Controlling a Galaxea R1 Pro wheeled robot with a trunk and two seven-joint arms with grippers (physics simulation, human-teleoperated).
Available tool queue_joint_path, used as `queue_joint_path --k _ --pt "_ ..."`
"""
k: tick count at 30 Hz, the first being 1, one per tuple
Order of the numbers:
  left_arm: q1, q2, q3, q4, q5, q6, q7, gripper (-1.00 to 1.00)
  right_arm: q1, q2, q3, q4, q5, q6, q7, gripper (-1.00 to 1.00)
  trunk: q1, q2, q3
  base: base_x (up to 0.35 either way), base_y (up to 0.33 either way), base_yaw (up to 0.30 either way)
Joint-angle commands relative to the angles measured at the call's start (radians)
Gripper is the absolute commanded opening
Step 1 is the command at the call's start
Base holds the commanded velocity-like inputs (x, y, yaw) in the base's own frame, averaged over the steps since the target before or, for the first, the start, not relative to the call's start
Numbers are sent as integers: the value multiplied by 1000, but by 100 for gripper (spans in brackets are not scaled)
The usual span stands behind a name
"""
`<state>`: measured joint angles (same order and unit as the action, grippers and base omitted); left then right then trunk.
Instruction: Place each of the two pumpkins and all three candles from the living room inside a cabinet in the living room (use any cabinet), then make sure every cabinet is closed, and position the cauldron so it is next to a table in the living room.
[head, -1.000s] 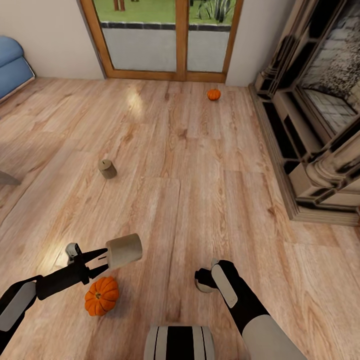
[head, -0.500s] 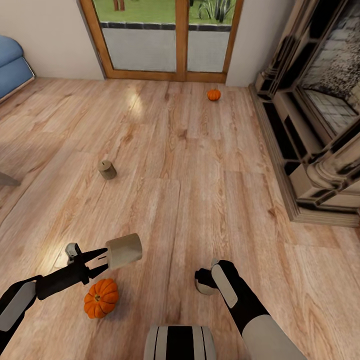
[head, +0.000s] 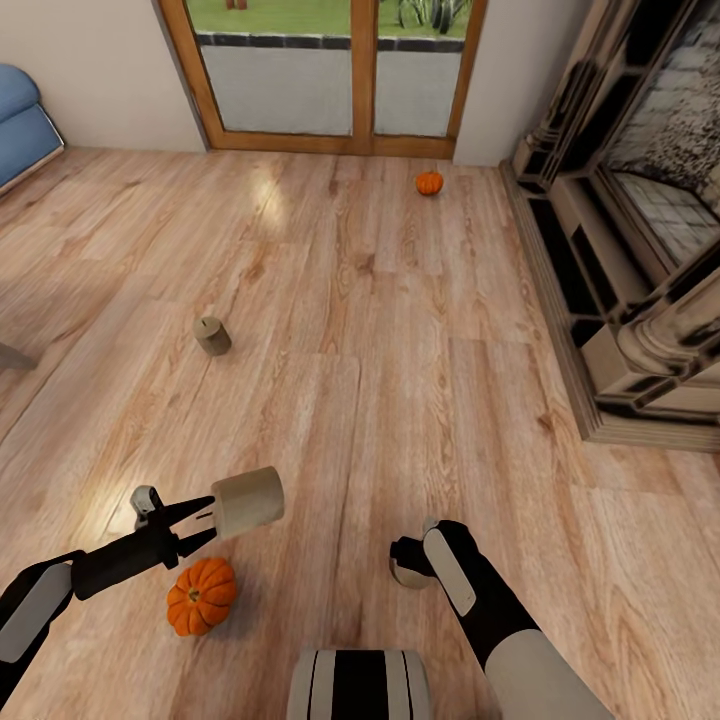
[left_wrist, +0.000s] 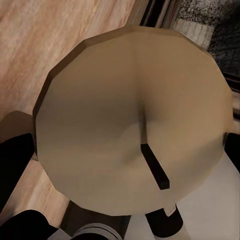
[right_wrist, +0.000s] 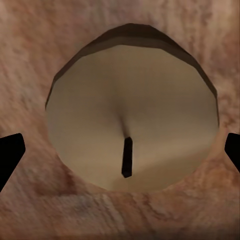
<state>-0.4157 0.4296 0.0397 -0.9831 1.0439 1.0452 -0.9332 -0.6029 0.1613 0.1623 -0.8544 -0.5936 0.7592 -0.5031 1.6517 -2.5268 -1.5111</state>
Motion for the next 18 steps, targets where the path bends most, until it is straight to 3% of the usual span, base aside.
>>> queue_joint_path --k 1,13,18 --pt "0 0 0 0 3 1 0 -100 0 0 0 0 0 0 0 100 0 0 0 0 0 0" --pt "0 0 0 0 2 1 0 -100 0 0 -1 1 0 -1 0 100 3 -2 -27 0 0 0" --pt "0 0 0 0 2 1 0 -100 0 0 -1 1 0 -1 0 100 3 -2 -27 0 0 0"
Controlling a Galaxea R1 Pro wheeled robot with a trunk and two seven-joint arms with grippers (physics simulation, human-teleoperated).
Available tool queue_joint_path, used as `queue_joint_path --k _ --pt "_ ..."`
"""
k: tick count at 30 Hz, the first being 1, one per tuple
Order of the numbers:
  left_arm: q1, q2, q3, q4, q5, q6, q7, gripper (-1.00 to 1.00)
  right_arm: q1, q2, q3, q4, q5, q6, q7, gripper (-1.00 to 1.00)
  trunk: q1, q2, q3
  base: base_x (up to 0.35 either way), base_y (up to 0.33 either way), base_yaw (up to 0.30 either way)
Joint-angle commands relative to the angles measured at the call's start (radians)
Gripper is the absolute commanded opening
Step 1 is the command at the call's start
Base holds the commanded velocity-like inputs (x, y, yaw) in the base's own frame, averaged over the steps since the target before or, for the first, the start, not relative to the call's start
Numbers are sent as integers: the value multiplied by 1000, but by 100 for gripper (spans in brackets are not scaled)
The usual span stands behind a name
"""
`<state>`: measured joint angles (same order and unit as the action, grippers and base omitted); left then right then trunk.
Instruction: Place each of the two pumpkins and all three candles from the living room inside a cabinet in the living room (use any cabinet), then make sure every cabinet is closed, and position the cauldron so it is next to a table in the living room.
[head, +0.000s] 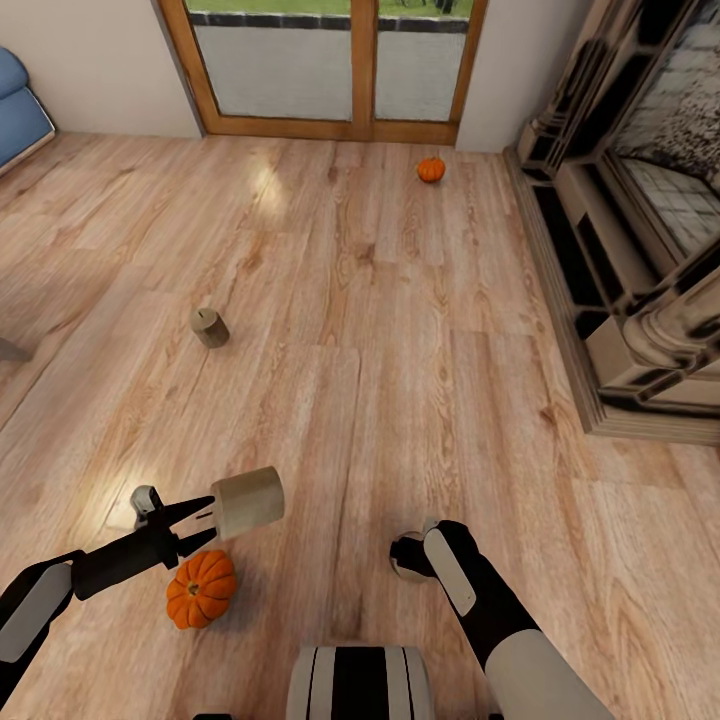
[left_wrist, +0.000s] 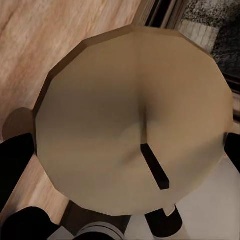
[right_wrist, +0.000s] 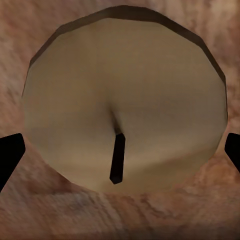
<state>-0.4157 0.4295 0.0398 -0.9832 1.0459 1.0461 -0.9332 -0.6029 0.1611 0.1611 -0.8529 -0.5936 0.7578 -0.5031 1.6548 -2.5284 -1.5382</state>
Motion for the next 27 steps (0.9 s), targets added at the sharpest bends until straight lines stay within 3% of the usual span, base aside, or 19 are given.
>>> queue_joint_path --k 1,18,19,27 --pt "0 0 0 0 0 0 1 -100 0 0 0 0 0 0 0 100 0 0 -4 0 0 0" --pt "0 0 0 0 0 0 1 -100 0 0 0 0 0 0 0 100 3 -1 -23 0 0 0" --pt "0 0 0 0 0 0 1 -100 0 0 0 0 0 0 0 -100 3 -1 -23 0 0 0" --pt "0 0 0 0 2 0 1 -100 0 0 0 0 0 0 0 -100 3 -1 -23 0 0 0"
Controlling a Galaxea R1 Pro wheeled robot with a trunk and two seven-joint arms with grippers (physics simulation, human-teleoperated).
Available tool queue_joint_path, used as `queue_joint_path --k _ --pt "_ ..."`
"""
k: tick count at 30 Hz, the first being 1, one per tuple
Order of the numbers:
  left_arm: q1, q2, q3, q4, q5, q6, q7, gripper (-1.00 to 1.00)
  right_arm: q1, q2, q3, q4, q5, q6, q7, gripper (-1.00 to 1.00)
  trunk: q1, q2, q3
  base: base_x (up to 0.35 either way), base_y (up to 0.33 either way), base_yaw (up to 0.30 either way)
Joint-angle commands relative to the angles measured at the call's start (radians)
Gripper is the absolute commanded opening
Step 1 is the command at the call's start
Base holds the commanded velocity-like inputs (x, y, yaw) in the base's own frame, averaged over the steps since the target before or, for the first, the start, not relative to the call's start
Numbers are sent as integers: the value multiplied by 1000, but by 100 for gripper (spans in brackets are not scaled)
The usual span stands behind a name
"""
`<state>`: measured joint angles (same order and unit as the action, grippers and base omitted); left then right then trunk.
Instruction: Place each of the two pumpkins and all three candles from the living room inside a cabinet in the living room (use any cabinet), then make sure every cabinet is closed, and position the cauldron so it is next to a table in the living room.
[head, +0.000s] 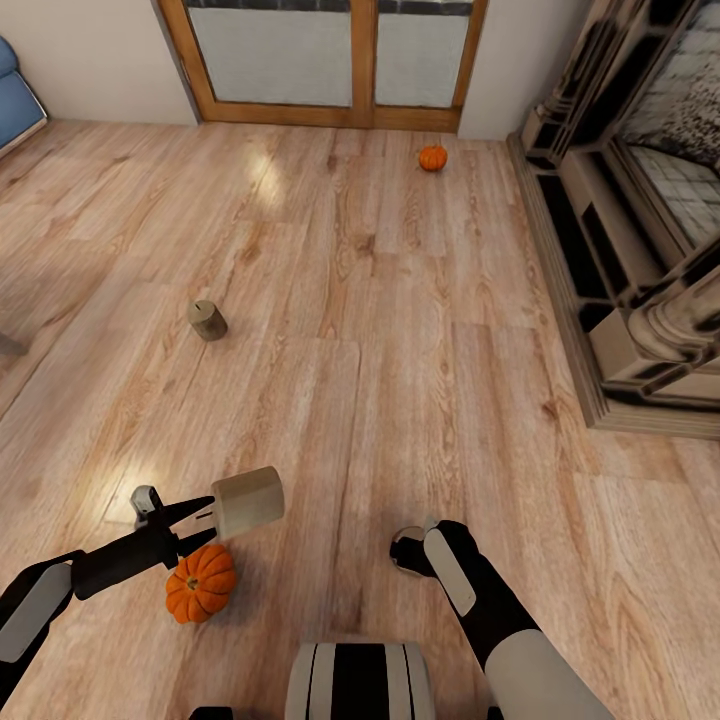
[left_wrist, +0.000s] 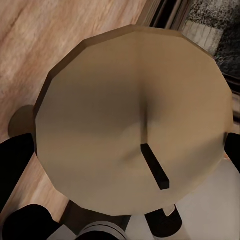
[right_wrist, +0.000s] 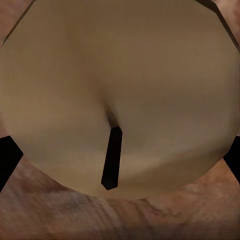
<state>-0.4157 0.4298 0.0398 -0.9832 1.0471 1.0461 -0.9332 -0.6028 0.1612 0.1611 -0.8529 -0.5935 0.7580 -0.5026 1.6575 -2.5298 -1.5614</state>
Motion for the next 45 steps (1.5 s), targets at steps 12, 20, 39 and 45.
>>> queue_joint_path --k 12,20,39,45 --pt "0 0 0 0 0 0 1 -100 0 0 0 0 0 0 -1 -100 -1 1 12 0 0 0" --pt "0 0 0 0 0 0 1 -100 0 0 0 0 0 0 -1 -100 -1 1 12 0 0 0" --pt "0 0 0 0 -1 0 1 -100 0 1 0 0 0 0 -1 -100 -4 2 31 0 0 0" --pt "0 0 0 0 0 0 1 -100 0 1 0 0 0 0 -1 -100 -4 2 35 0 0 0"
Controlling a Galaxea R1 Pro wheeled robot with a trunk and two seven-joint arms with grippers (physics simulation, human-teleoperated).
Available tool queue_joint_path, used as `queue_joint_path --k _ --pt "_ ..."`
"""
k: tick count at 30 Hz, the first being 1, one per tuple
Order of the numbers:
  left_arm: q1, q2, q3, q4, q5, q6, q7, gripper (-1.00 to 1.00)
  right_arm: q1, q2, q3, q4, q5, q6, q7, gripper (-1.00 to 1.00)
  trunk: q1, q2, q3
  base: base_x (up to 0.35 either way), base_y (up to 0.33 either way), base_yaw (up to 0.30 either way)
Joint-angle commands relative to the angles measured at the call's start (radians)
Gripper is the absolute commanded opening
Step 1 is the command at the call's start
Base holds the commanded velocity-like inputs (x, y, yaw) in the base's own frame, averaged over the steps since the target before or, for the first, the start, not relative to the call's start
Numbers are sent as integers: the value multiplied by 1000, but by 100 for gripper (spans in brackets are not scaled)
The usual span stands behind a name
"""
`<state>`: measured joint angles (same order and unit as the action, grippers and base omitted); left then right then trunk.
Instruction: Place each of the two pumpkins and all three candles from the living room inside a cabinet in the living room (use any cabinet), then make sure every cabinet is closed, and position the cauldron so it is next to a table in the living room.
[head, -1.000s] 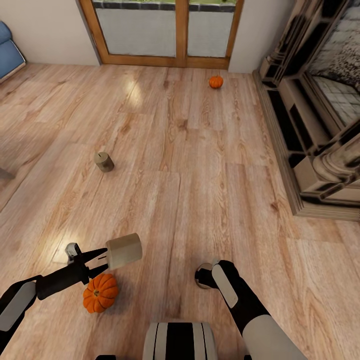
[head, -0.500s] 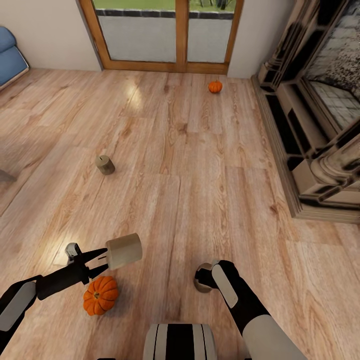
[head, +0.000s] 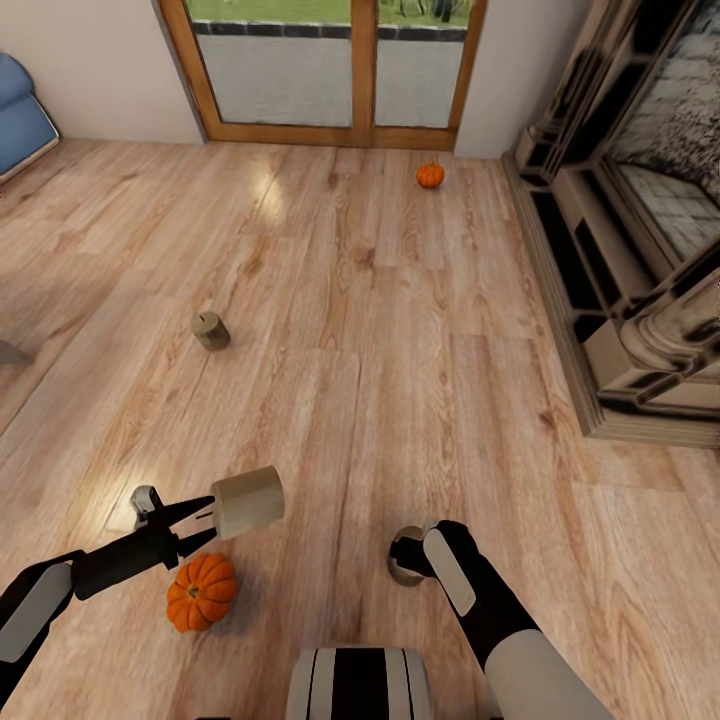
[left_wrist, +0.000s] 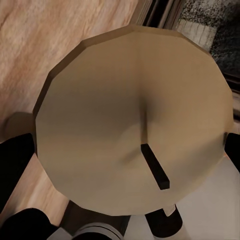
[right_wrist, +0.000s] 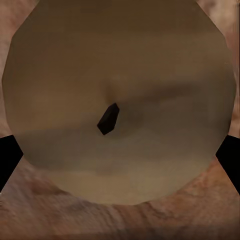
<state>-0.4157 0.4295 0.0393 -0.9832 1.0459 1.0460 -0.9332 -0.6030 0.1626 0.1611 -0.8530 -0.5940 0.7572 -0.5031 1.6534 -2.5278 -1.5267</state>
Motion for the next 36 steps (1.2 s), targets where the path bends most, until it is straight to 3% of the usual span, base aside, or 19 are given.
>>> queue_joint_path --k 1,21,28,36 --pt "0 0 0 0 1 0 1 -100 0 0 0 0 0 1 0 -100 0 0 4 0 0 0" --pt "0 14 3 1 -1 0 5 -100 0 -2 -4 -1 -1 3 0 -100 -9 5 81 0 0 0" --pt "-3 19 -34 1 -2 0 14 -100 0 -1 -4 -10 -1 6 -1 -100 -13 7 108 -163 0 0" --pt "-3 23 -35 5 -2 0 16 -100 0 -3 -5 -16 -1 7 -1 -100 -16 8 139 -9 0 0"
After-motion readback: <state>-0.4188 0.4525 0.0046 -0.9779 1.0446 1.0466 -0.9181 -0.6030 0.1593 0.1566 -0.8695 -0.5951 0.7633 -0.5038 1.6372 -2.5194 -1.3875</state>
